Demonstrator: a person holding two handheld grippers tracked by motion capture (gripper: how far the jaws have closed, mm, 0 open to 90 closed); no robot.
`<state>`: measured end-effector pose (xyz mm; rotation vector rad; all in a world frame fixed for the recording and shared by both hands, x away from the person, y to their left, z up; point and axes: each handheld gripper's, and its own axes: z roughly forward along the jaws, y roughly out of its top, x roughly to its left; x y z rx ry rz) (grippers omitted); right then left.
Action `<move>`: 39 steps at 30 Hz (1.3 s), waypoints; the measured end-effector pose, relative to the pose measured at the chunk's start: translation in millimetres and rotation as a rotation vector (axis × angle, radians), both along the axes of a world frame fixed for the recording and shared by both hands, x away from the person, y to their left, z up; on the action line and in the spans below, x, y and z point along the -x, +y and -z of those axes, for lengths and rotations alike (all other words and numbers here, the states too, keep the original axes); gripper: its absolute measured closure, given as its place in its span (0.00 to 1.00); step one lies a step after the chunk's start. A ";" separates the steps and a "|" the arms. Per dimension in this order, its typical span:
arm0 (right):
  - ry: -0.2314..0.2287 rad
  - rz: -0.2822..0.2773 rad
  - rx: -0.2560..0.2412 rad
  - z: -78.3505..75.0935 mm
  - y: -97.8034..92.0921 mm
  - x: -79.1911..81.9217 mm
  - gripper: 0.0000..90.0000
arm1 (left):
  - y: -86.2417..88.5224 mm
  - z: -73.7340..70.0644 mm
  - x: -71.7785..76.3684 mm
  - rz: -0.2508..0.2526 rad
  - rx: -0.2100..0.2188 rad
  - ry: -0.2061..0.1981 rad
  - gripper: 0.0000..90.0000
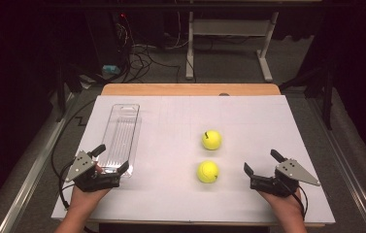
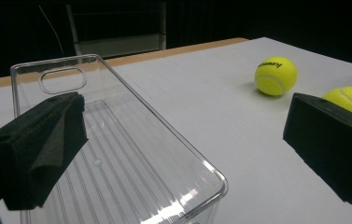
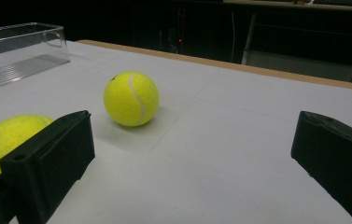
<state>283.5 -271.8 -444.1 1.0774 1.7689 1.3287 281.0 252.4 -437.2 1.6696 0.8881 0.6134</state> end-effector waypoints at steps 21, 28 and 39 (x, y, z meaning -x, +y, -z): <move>0.005 -0.001 0.011 1.6 0.7 -3.1 0.00 | 1.5 1.0 1.5 -0.002 0.006 0.002 0.01; 0.007 0.003 0.011 2.3 0.0 -2.8 0.00 | 1.0 1.6 0.7 0.002 0.005 0.005 0.01; 0.010 0.005 0.005 2.8 -0.4 -2.4 0.00 | 0.7 1.6 0.9 0.000 0.004 0.005 0.01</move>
